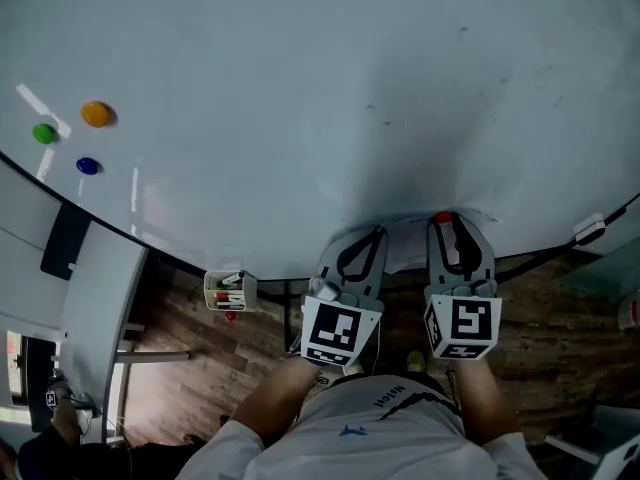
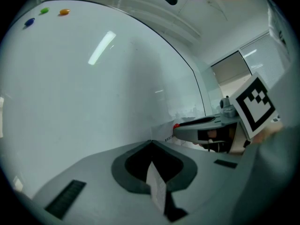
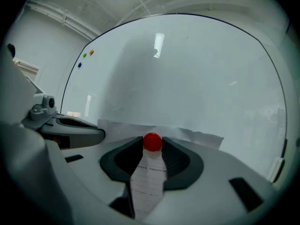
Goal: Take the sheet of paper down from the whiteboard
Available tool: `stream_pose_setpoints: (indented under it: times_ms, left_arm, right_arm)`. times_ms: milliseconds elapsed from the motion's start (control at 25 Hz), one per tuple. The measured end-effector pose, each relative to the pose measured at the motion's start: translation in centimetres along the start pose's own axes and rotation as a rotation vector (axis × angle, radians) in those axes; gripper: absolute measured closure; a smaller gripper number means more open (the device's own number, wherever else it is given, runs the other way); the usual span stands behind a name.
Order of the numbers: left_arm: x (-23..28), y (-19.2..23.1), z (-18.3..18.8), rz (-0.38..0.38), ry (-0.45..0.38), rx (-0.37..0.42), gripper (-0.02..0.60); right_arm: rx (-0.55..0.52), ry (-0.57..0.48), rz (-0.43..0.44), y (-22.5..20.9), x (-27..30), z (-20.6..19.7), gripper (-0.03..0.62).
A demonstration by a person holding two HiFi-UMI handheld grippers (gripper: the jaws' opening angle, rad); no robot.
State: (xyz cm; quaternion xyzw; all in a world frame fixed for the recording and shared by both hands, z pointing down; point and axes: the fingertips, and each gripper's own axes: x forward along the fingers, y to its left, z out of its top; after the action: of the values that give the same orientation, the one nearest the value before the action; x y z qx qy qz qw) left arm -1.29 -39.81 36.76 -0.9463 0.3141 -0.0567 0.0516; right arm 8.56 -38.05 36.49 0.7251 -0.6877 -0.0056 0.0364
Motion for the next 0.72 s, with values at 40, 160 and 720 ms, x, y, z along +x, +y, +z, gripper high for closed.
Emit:
stream_pose_setpoints:
  times_ms: [40, 160, 720]
  left_arm:
    - [-0.1, -0.1, 0.0, -0.001, 0.0, -0.003, 0.569]
    - [-0.2, -0.2, 0.3, -0.001, -0.006, -0.012, 0.569]
    - [0.3, -4.8, 0.4, -0.079, 0.008, -0.055, 0.569]
  right_arm:
    - [0.0, 0.004, 0.0, 0.0, 0.0, 0.0, 0.461]
    - [0.004, 0.012, 0.019, -0.1, 0.1, 0.0, 0.464]
    - [0.09, 0.013, 0.051, -3.2, -3.7, -0.5, 0.467]
